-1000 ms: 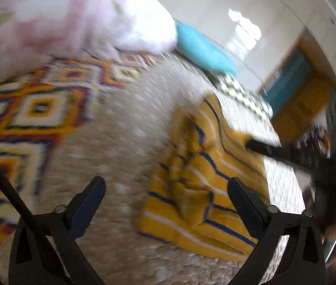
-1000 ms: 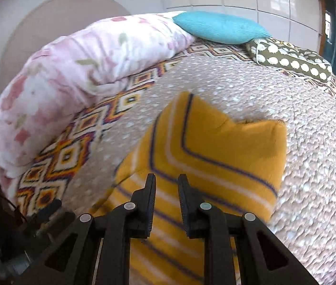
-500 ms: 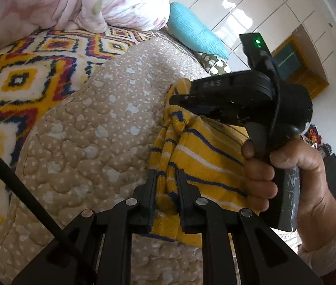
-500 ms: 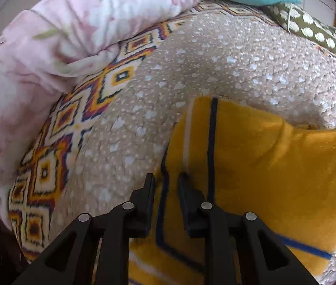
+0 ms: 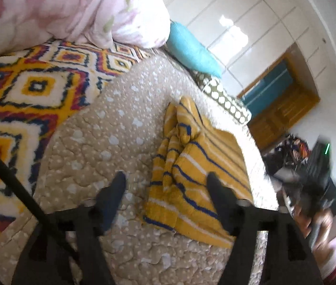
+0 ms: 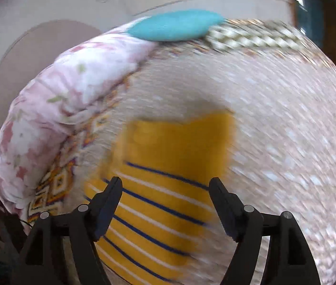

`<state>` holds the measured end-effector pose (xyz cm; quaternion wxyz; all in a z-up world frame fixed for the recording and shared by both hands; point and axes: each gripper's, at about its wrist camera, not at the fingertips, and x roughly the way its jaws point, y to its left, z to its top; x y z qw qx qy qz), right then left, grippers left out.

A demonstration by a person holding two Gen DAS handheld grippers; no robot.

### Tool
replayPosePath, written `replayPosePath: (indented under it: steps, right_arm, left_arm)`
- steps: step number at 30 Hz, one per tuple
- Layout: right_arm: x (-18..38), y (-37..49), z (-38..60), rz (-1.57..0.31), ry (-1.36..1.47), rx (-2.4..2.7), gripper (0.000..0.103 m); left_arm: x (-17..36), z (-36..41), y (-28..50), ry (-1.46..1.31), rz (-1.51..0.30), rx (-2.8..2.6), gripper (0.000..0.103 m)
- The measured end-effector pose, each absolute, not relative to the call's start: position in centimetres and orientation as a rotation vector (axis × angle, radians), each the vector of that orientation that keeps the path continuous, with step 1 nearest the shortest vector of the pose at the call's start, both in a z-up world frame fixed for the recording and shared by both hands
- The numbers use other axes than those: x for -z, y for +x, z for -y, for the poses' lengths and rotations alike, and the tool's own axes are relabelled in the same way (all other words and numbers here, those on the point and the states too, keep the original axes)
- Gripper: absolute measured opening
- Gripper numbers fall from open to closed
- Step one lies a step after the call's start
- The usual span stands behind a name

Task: Fold small clothes

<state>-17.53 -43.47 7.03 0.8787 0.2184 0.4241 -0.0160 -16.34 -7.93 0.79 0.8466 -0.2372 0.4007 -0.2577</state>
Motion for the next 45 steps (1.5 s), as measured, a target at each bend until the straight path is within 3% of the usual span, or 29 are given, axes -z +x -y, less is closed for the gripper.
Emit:
replayPosePath:
  steps: [5, 12, 14, 15, 16, 19, 27, 29, 30, 40, 42, 43, 44, 45]
  right_arm:
    - [-1.0, -21.4, 47.1, -0.884, 0.702, -0.036, 0.080]
    - [3.9, -18.2, 43.0, -0.816, 0.847, -0.211, 0.078]
    - [3.8, -17.2, 41.8, -0.823, 0.845, -0.175, 0.054]
    - [3.5, -17.1, 41.7, -0.824, 0.850, -0.162, 0.049]
    - [2.9, -17.1, 41.8, -0.820, 0.842, -0.159, 0.037]
    - [0.2, -17.6, 42.7, -0.808, 0.736, -0.126, 0.032]
    - [0.0, -21.9, 50.2, -0.824, 0.735, 0.024, 0.033]
    - [1.5, -22.5, 51.2, -0.858, 0.770, 0.062, 0.053]
    - [1.8, -23.0, 51.5, -0.862, 0.772, 0.086, 0.056]
    - [-7.9, -27.0, 48.8, -0.666, 0.422, 0.240, 0.056]
    - [-8.1, -25.4, 47.3, -0.683, 0.408, 0.202, 0.046]
    - [-8.0, -24.3, 46.6, -0.702, 0.401, 0.183, 0.031]
    - [-7.6, -23.0, 45.7, -0.720, 0.399, 0.165, 0.024]
    - [-7.2, -21.9, 45.0, -0.727, 0.407, 0.148, 0.023]
  left_arm:
    - [0.5, 8.6, -15.5, -0.514, -0.879, 0.532, 0.078]
    - [1.9, 11.2, -15.2, -0.414, -0.891, 0.536, 0.080]
    - [2.1, 11.2, -15.2, -0.406, -0.889, 0.530, 0.080]
    - [2.1, 11.2, -15.2, -0.408, -0.888, 0.531, 0.080]
    - [2.2, 11.2, -15.2, -0.413, -0.888, 0.535, 0.081]
    - [2.1, 11.3, -15.2, -0.405, -0.886, 0.543, 0.084]
    - [2.2, 11.6, -15.0, -0.392, -0.894, 0.536, 0.084]
    - [2.2, 11.7, -14.9, -0.384, -0.893, 0.532, 0.084]
    - [2.2, 11.7, -15.0, -0.382, -0.893, 0.531, 0.084]
    - [2.1, 12.9, -15.3, -0.293, -0.894, 0.502, 0.088]
    - [2.1, 13.0, -15.4, -0.282, -0.892, 0.500, 0.089]
    - [2.1, 13.0, -15.4, -0.283, -0.891, 0.501, 0.089]
    - [2.1, 12.9, -15.4, -0.286, -0.891, 0.502, 0.089]
    - [2.2, 13.0, -15.4, -0.288, -0.891, 0.502, 0.089]
